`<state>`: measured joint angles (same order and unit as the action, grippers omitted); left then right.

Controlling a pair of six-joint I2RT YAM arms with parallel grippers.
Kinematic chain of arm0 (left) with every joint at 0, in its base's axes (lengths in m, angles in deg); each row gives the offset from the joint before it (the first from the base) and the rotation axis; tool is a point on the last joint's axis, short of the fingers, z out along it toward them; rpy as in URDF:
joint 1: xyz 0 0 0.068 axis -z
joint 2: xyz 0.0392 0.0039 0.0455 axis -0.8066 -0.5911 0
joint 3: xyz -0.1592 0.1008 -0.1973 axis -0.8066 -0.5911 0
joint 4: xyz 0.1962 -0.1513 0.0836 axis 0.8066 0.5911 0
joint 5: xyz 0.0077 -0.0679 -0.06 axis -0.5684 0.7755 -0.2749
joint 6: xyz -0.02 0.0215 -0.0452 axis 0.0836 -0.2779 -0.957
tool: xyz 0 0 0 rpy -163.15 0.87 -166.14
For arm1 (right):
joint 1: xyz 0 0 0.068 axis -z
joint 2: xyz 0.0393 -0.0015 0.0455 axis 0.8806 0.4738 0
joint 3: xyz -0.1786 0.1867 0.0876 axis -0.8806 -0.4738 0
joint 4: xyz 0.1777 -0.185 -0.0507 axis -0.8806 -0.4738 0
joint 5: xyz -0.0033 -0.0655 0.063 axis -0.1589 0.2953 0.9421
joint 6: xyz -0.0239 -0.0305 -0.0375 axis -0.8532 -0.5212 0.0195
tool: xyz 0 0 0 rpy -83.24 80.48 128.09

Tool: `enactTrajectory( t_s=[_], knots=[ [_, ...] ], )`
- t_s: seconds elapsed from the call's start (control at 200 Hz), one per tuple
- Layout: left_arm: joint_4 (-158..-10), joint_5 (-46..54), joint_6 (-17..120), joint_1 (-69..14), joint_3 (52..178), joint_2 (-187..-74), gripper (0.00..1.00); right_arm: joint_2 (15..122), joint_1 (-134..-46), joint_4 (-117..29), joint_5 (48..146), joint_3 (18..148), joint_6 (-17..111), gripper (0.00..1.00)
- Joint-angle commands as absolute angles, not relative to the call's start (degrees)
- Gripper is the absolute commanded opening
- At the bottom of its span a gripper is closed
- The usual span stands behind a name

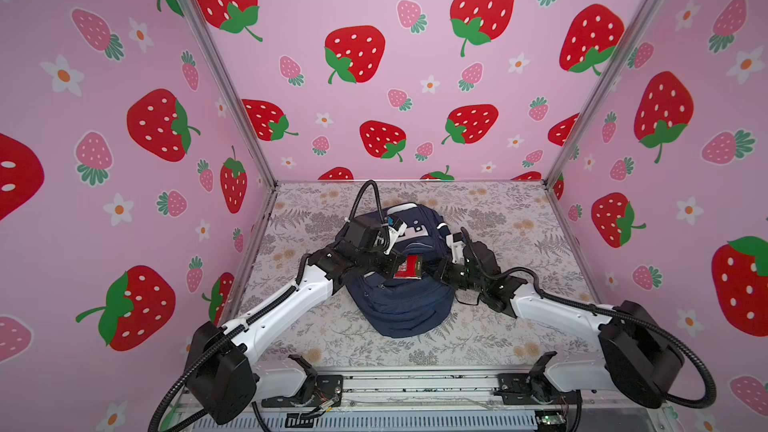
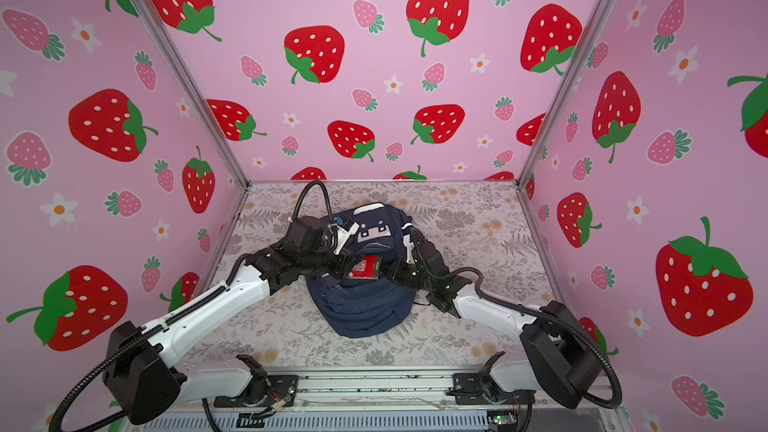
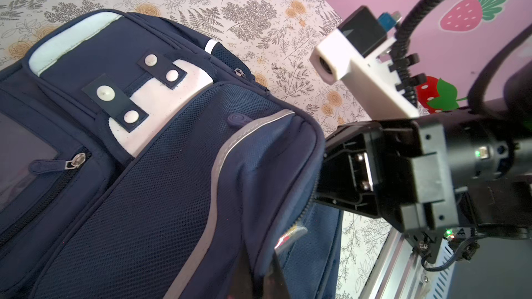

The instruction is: Pack the student bag

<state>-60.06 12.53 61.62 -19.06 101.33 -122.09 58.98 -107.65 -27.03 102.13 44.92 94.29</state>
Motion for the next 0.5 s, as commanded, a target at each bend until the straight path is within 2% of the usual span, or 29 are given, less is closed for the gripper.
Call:
enactTrajectory(
  t_s=[0.0, 0.14, 0.255, 0.31, 0.495],
  knots=[
    [-64.46, 16.17, 61.99, -19.31, 102.59, -119.42, 0.0, 61.12, -107.86, -29.88, 99.19, 50.32, 91.77, 0.03],
    [-63.42, 17.2, 62.74, -19.36, 103.06, -119.46, 0.0, 64.04, -107.86, -33.28, 95.98, 55.03, 89.13, 0.05],
    [-63.08, 16.5, 62.92, -19.31, 103.14, -119.15, 0.0, 63.68, -108.12, -35.5, 94.04, 55.79, 87.75, 0.32],
    [-62.72, 16.39, 62.91, -19.42, 103.4, -119.2, 0.0, 61.49, -108.62, -35.88, 92.43, 54.63, 87.35, 0.39],
    [-62.94, 16.82, 61.88, -20.35, 103.76, -119.37, 0.0, 52.37, -111.87, -43.33, 85.18, 52.78, 84.12, 0.42]
  ],
)
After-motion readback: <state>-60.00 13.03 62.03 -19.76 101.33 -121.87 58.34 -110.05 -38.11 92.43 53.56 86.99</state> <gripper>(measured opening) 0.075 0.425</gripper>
